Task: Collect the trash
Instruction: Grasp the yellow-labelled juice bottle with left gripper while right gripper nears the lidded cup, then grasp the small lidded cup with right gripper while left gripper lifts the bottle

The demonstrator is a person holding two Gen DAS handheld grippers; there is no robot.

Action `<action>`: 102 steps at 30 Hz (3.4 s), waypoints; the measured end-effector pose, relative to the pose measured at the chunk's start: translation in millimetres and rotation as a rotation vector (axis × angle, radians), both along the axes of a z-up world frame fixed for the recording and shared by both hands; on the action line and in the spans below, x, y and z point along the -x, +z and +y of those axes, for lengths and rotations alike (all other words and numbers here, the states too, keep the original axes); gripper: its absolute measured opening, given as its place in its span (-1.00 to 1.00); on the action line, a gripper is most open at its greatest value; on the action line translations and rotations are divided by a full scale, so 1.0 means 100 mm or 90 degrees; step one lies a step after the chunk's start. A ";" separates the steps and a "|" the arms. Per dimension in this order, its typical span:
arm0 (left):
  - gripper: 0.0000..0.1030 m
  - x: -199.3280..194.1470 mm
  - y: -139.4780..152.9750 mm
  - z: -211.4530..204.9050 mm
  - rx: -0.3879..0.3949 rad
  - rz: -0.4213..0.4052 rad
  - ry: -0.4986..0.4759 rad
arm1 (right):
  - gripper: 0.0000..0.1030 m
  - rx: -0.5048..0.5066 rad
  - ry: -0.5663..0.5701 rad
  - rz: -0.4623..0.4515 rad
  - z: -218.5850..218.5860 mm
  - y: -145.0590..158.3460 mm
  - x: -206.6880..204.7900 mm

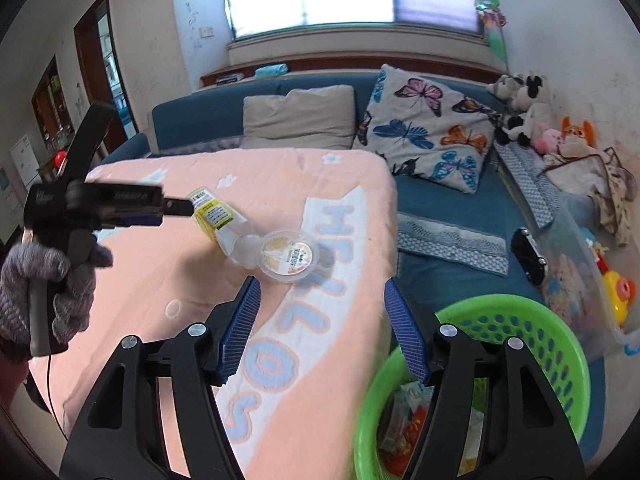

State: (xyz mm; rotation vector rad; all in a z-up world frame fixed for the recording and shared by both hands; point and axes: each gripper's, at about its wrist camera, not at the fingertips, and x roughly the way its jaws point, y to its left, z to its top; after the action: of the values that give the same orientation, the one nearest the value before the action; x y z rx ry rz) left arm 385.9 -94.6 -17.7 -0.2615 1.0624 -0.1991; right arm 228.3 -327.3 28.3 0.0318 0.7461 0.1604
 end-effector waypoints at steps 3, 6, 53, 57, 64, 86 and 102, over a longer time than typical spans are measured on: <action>0.38 -0.18 -0.10 0.03 0.014 0.033 0.044 | 0.26 -0.002 0.012 0.012 0.03 -0.10 -0.11; 0.38 -0.34 -0.20 0.05 0.027 0.062 0.081 | 0.26 -0.003 0.020 0.022 0.06 -0.20 -0.22; 0.02 -0.70 -0.52 0.00 -0.019 0.188 -0.040 | 0.51 0.013 0.112 0.096 0.48 -0.90 -1.06; 0.02 -0.69 -0.52 0.00 -0.044 0.196 -0.079 | 0.51 0.018 0.111 0.100 0.56 -0.96 -1.17; 0.05 -0.69 -0.54 -0.01 -0.053 0.190 -0.092 | 0.34 0.003 0.095 0.109 0.54 -1.03 -1.32; -0.08 -0.18 -0.60 -0.28 -0.061 0.157 -0.126 | 0.27 -0.016 0.056 0.076 0.23 -0.72 -0.67; -0.10 0.46 -0.29 -0.68 -0.046 0.124 -0.193 | 0.27 -0.015 -0.002 0.040 -0.16 -0.42 0.05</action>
State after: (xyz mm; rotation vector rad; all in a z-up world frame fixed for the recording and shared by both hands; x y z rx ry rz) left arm 340.0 -162.6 -46.3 -0.0541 1.2986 -0.4122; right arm 223.0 -343.2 -13.4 0.0600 0.8071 0.1663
